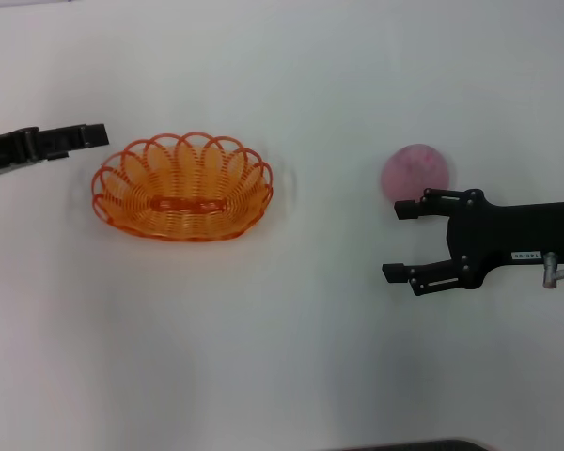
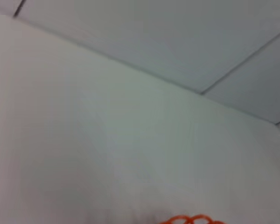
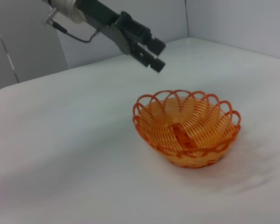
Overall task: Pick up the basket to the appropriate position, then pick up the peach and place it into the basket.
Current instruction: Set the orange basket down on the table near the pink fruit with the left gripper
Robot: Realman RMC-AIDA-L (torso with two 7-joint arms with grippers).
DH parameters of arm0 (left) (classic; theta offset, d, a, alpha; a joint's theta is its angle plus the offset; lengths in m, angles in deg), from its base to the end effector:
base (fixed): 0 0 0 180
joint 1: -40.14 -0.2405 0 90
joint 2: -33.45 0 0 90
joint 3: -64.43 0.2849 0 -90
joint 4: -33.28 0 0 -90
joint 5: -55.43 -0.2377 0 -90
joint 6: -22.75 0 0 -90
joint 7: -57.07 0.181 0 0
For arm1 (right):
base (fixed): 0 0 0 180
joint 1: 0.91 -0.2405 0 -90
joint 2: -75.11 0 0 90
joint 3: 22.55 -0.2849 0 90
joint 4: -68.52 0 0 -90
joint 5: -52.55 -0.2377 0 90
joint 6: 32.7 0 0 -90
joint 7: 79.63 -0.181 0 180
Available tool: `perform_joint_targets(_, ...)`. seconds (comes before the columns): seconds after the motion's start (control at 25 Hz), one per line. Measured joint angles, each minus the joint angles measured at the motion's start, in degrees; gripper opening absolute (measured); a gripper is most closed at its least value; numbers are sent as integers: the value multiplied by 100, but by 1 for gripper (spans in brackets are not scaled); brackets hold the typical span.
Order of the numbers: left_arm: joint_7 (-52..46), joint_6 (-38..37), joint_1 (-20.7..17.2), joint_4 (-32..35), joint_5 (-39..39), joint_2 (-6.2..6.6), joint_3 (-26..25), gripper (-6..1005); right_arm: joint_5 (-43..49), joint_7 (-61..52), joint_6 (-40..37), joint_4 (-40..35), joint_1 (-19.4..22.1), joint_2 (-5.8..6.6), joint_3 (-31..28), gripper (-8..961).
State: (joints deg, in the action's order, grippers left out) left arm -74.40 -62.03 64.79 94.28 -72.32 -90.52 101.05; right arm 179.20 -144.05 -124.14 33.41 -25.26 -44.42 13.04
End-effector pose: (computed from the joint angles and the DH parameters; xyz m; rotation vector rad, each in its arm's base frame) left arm -0.3163 0.3818 0.0004 -2.2104 -1.5795 -0.5522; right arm 0.3454 0.3151 -0.0657 -2.8392 0.5052 0.4921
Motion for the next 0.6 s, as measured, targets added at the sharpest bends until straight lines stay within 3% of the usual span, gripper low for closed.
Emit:
perform_joint_targets(0.2,1392,-219,-213,-67,452,-5,-117,858,0,0,3,-10,1,0,0,946)
perform_joint_targets(0.6,4529,-1170,-422,-566,573,-37,-267,854,0,36,4,-23,27,0,0,947)
